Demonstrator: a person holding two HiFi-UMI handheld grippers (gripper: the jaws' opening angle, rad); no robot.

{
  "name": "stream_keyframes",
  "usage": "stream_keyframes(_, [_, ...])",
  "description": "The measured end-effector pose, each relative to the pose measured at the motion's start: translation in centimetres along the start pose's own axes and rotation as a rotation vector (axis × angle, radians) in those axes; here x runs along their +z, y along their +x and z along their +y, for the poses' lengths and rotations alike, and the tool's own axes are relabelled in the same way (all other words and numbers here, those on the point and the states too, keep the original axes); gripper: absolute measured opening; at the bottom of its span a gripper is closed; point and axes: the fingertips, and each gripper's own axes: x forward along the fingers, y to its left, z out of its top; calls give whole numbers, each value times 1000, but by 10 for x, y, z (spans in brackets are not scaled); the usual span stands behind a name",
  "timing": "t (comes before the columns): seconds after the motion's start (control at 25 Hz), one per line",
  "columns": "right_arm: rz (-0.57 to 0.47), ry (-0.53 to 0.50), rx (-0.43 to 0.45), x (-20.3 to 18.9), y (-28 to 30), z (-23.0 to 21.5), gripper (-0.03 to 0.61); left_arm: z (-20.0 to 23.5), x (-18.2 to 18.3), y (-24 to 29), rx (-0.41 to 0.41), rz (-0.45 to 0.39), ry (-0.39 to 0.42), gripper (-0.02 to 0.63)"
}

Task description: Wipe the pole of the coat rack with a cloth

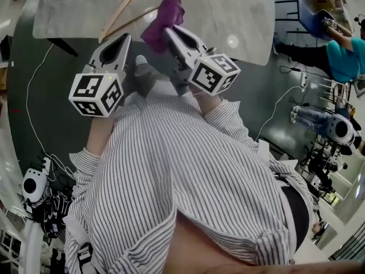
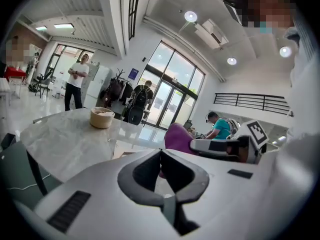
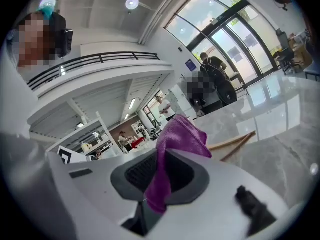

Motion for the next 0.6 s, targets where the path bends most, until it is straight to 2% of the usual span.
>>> stream_keyframes(0.32, [29, -11, 46, 44, 53, -40, 55, 27, 30, 62, 25, 13, 8, 12])
stream_keyframes(0.6, [69, 35, 53, 56, 82, -73, 55, 45, 38, 96, 58, 34, -6, 11])
